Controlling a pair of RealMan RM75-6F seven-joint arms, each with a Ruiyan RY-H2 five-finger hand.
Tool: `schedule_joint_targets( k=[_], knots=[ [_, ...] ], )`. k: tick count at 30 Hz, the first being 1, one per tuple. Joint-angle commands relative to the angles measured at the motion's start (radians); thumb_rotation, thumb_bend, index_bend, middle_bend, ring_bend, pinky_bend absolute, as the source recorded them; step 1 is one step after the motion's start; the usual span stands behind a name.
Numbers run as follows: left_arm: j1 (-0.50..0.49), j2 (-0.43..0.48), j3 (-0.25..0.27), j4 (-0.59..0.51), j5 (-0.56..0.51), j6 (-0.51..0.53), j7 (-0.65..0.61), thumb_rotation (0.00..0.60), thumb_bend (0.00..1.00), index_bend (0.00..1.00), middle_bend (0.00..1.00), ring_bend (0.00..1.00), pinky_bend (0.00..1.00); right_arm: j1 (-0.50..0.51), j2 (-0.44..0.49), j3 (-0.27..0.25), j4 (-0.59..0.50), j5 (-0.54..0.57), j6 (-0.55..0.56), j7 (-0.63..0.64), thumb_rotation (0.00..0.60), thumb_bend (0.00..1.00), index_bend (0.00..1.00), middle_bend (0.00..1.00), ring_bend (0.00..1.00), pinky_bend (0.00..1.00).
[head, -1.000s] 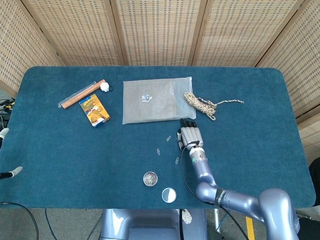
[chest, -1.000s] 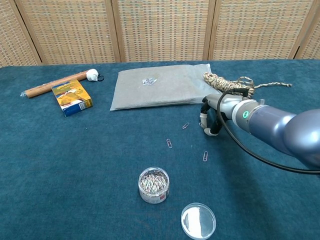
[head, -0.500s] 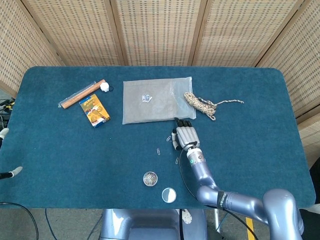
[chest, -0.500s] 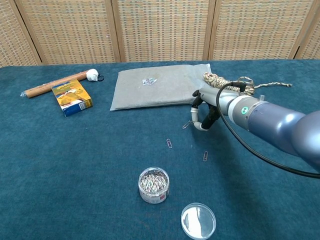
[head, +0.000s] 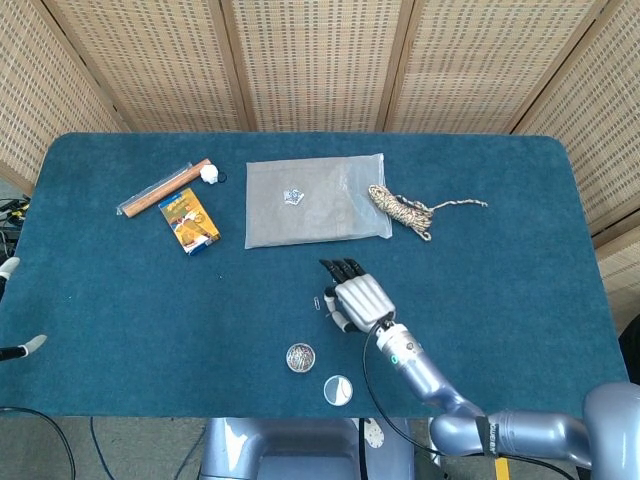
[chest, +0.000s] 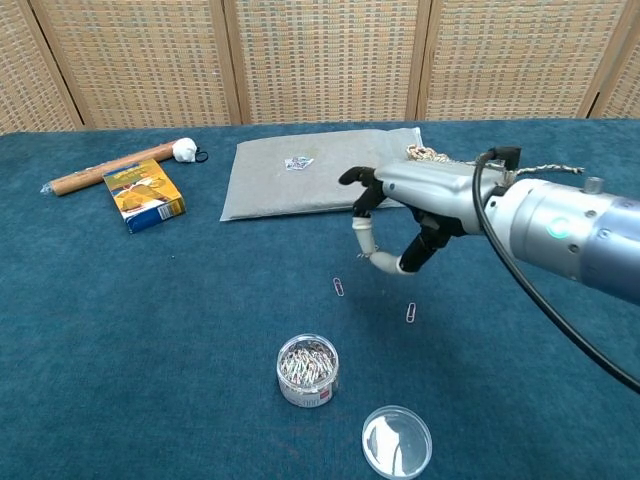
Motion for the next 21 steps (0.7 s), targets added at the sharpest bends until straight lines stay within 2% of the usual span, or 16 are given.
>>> schedule_joint_targets(
  k=[1, 6, 11, 21],
  knots=[
    [0.001, -0.001, 0.002, -0.002, 0.003, 0.002, 0.005, 0.600, 0.00, 0.00, 0.00, 0.00, 0.00, -0.012, 0.038, -0.072, -0.051, -0.148, -0.018, 0.051, 0.600, 0.43, 0.70, 0.01, 0.00, 0.00],
    [0.001, -0.004, 0.004, -0.004, 0.006, 0.003, 0.013, 0.600, 0.00, 0.00, 0.00, 0.00, 0.00, 0.019, -0.015, -0.095, 0.002, -0.234, -0.071, 0.086, 0.600, 0.43, 0.70, 0.01, 0.00, 0.00],
    [-0.002, -0.003, 0.001, 0.003, -0.005, -0.007, 0.005, 0.600, 0.00, 0.00, 0.00, 0.00, 0.00, 0.048, -0.083, -0.109, 0.050, -0.289, -0.095, 0.051, 0.600, 0.43, 0.70, 0.01, 0.00, 0.00],
    [-0.005, 0.002, -0.001, 0.014, -0.010, -0.019, -0.018, 0.600, 0.00, 0.00, 0.00, 0.00, 0.00, 0.085, -0.168, -0.084, 0.152, -0.294, -0.129, 0.013, 0.600, 0.43, 0.70, 0.01, 0.00, 0.00]
  ],
)
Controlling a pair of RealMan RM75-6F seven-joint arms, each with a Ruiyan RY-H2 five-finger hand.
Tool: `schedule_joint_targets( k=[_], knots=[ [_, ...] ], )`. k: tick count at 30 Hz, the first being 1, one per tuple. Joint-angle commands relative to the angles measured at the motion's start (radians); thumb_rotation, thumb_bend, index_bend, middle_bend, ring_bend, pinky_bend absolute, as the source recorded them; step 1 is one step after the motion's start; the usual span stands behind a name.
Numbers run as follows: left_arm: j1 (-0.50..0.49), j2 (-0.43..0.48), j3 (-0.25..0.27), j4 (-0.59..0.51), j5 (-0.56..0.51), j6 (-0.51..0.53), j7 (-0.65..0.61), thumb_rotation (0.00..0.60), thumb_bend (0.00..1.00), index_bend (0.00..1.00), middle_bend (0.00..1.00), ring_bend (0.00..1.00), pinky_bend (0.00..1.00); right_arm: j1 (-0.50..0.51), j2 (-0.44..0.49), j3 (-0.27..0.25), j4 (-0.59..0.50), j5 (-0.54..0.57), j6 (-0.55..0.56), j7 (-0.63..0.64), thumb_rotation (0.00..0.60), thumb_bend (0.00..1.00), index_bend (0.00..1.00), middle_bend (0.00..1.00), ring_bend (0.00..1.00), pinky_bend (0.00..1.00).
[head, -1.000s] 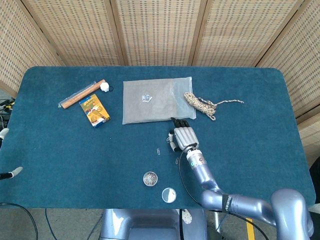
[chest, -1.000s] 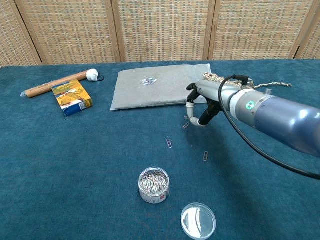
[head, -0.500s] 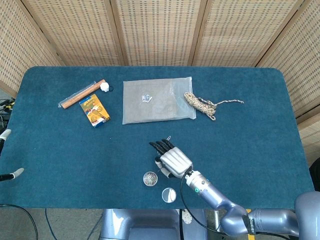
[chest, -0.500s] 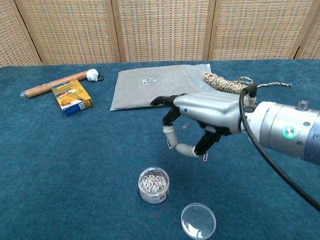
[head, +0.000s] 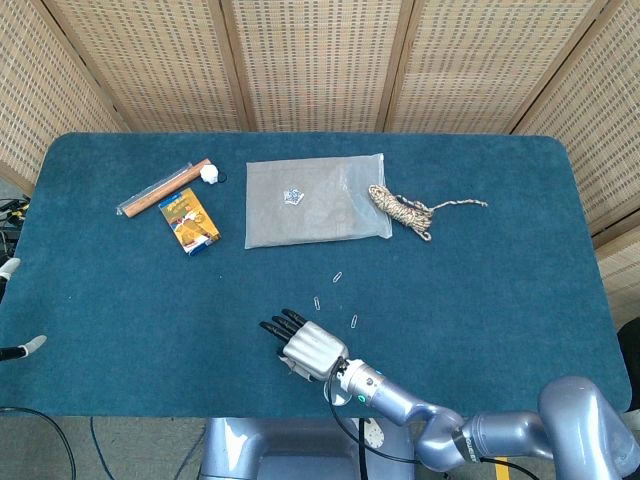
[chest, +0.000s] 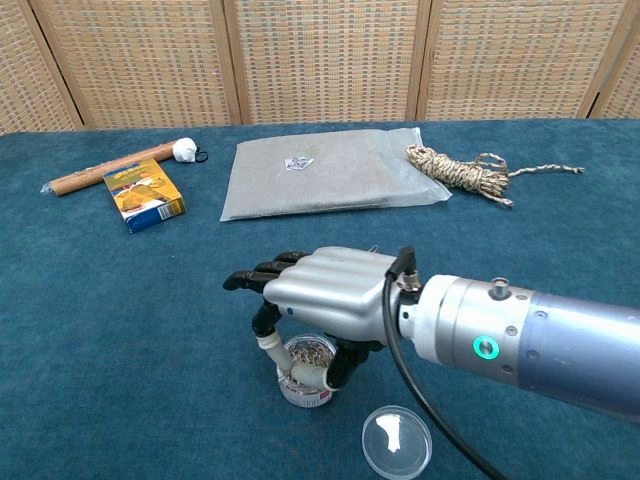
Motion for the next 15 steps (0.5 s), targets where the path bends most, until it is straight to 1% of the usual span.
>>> schedule_joint_targets(
  k=[1, 5, 15],
  knots=[
    [-0.001, 0.002, -0.001, 0.003, -0.003, -0.005, -0.007, 0.600, 0.00, 0.00, 0.00, 0.00, 0.00, 0.006, -0.011, 0.009, 0.015, 0.005, -0.003, -0.010, 0.600, 0.43, 0.70, 0.01, 0.00, 0.00],
    [-0.004, 0.003, -0.002, 0.006, -0.006, -0.013, -0.011, 0.600, 0.00, 0.00, 0.00, 0.00, 0.00, 0.009, -0.011, 0.009, 0.025, 0.019, -0.015, -0.027, 0.600, 0.43, 0.70, 0.01, 0.00, 0.00],
    [-0.005, 0.003, -0.001, 0.002, -0.006, -0.014, -0.006, 0.600, 0.00, 0.00, 0.00, 0.00, 0.00, 0.008, -0.004, 0.013, 0.038, 0.028, -0.006, -0.067, 0.600, 0.43, 0.70, 0.01, 0.00, 0.00]
  ],
)
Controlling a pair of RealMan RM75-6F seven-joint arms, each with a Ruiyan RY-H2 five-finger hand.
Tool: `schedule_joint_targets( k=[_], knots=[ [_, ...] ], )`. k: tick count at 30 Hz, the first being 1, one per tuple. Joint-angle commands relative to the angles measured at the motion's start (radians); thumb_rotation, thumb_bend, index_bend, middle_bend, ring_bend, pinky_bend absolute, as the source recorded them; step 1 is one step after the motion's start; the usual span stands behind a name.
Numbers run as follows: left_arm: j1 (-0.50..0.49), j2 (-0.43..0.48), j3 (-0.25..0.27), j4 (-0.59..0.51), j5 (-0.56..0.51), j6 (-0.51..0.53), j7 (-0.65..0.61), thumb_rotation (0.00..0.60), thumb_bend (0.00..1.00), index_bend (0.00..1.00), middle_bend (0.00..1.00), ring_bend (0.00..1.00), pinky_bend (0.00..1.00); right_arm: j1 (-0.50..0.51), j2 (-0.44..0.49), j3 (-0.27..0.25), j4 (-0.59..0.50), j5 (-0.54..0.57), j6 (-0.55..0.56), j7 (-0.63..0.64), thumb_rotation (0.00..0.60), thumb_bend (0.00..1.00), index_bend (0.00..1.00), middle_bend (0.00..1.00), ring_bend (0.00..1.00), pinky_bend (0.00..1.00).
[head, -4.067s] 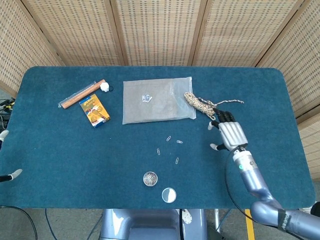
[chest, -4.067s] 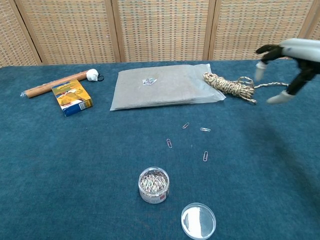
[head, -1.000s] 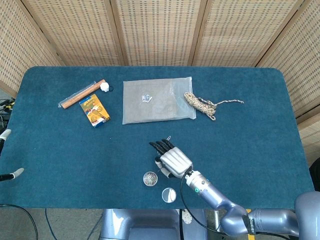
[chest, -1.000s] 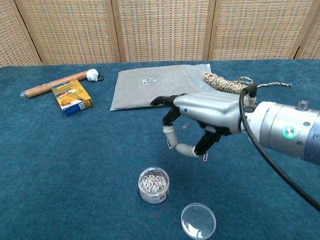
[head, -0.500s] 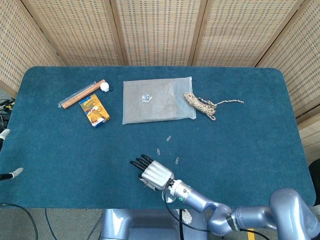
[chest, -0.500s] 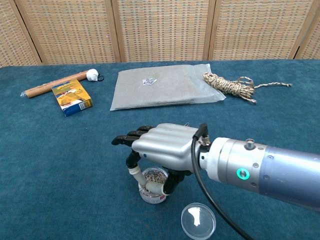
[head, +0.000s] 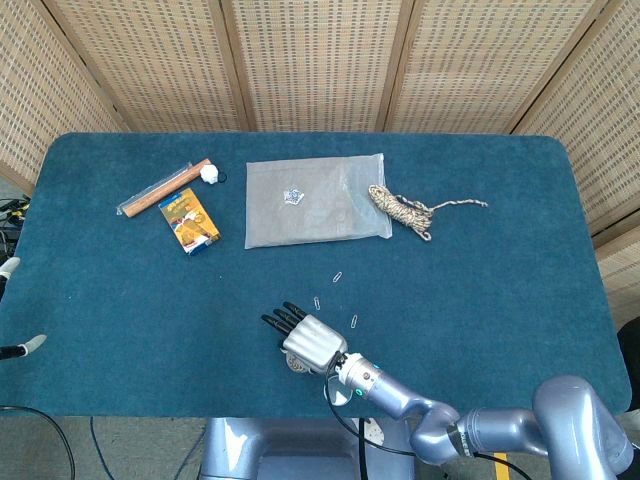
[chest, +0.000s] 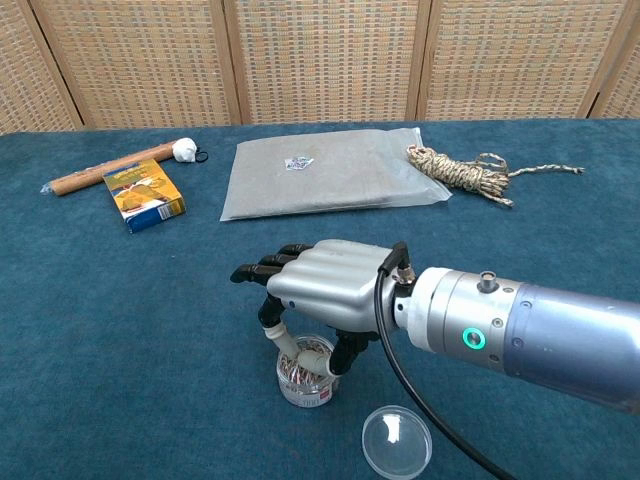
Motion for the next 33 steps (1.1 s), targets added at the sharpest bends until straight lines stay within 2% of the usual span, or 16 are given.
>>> schedule_joint_targets(
  k=[1, 7, 11, 13, 22, 27, 30, 31, 33],
  knots=[
    [0.000, 0.000, 0.001, 0.000, 0.000, 0.000, 0.002, 0.600, 0.00, 0.00, 0.00, 0.00, 0.00, -0.001, 0.007, 0.001, 0.001, 0.003, 0.004, -0.013, 0.600, 0.43, 0.70, 0.01, 0.00, 0.00],
    [-0.001, -0.001, 0.002, -0.002, 0.000, -0.001, 0.009, 0.600, 0.00, 0.00, 0.00, 0.00, 0.00, -0.004, 0.027, -0.004, -0.014, 0.013, 0.005, -0.043, 0.600, 0.42, 0.68, 0.01, 0.00, 0.00],
    [-0.001, -0.001, 0.002, -0.004, -0.001, -0.003, 0.011, 0.600, 0.00, 0.00, 0.00, 0.00, 0.00, -0.006, 0.035, -0.003, -0.030, 0.031, 0.005, -0.070, 0.600, 0.27, 0.58, 0.01, 0.00, 0.00],
    [-0.001, -0.001, 0.002, -0.004, 0.000, -0.002, 0.011, 0.600, 0.00, 0.00, 0.00, 0.00, 0.00, -0.007, 0.036, 0.000, -0.036, 0.039, 0.009, -0.083, 0.600, 0.24, 0.55, 0.01, 0.00, 0.00],
    [0.000, 0.002, 0.002, -0.003, 0.003, 0.000, 0.002, 0.600, 0.00, 0.00, 0.00, 0.00, 0.00, -0.008, 0.065, 0.008, -0.082, 0.049, 0.031, -0.124, 0.600, 0.23, 0.53, 0.01, 0.00, 0.00],
    [0.001, 0.004, 0.003, -0.002, 0.007, 0.000, -0.007, 0.600, 0.00, 0.00, 0.00, 0.00, 0.00, -0.022, 0.137, 0.026, -0.156, 0.034, 0.080, -0.137, 0.600, 0.23, 0.53, 0.01, 0.00, 0.00],
    [0.002, 0.007, 0.005, -0.002, 0.014, 0.002, -0.014, 0.600, 0.00, 0.00, 0.00, 0.00, 0.00, -0.045, 0.203, 0.035, -0.200, 0.014, 0.129, -0.127, 0.600, 0.22, 0.44, 0.01, 0.00, 0.00],
    [0.003, 0.008, 0.006, -0.003, 0.016, 0.003, -0.018, 0.600, 0.00, 0.00, 0.00, 0.00, 0.00, -0.056, 0.228, 0.037, -0.213, 0.007, 0.147, -0.116, 0.600, 0.20, 0.41, 0.01, 0.00, 0.00],
    [0.012, 0.014, 0.010, -0.010, 0.035, 0.021, -0.027, 0.600, 0.00, 0.00, 0.00, 0.00, 0.00, -0.128, 0.332, 0.040, -0.240, -0.013, 0.252, -0.061, 0.600, 0.12, 0.33, 0.01, 0.00, 0.00]
  ],
)
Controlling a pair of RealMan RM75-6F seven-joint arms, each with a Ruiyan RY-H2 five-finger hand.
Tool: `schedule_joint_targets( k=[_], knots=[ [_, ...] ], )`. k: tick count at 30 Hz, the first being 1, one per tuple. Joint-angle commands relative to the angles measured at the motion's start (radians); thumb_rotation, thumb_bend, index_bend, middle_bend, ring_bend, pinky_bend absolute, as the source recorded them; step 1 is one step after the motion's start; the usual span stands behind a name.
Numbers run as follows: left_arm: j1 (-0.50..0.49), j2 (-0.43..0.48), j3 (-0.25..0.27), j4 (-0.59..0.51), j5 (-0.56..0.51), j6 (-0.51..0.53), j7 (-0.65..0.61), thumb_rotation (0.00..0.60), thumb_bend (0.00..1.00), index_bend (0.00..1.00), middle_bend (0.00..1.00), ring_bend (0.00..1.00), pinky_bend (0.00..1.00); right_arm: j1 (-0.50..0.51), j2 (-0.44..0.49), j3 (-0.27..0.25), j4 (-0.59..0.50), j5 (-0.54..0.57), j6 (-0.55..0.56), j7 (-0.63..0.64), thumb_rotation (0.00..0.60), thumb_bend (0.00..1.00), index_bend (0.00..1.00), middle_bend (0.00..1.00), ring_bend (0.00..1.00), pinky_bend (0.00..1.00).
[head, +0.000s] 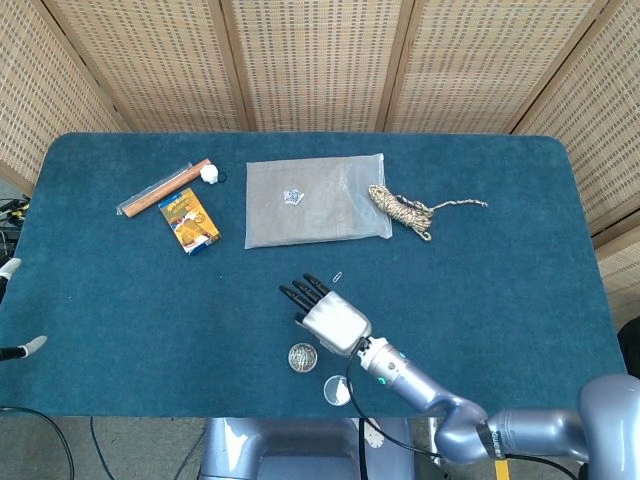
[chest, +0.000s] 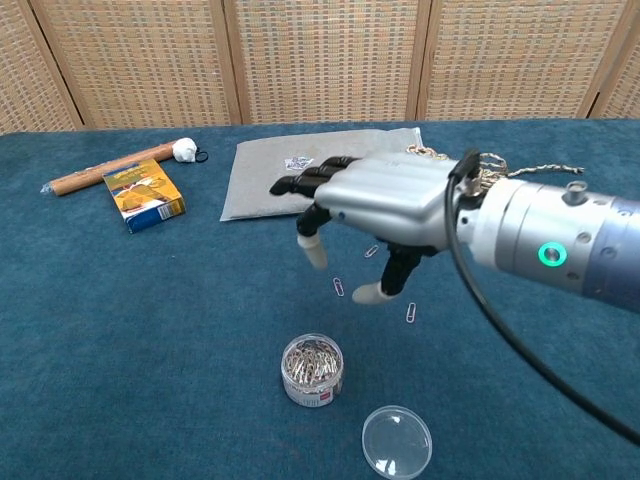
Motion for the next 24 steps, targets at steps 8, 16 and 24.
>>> schedule_joint_targets(
  k=[8, 16, 24],
  knots=[
    [0.030, 0.001, 0.019, -0.008, 0.046, 0.052, -0.001, 0.600, 0.00, 0.00, 0.00, 0.00, 0.00, -0.292, 0.320, -0.078, 0.049, -0.123, 0.354, 0.216, 0.600, 0.00, 0.00, 0.00, 0.00, 0.00],
    [0.054, -0.012, 0.032, -0.006, 0.085, 0.100, 0.002, 0.600, 0.00, 0.00, 0.00, 0.00, 0.00, -0.476, 0.382, -0.143, 0.081, -0.137, 0.510, 0.322, 0.600, 0.00, 0.00, 0.00, 0.00, 0.00],
    [0.064, -0.017, 0.040, -0.002, 0.099, 0.111, 0.001, 0.600, 0.00, 0.00, 0.00, 0.00, 0.00, -0.561, 0.379, -0.167, 0.137, -0.192, 0.578, 0.378, 0.600, 0.00, 0.00, 0.00, 0.00, 0.00]
  ],
)
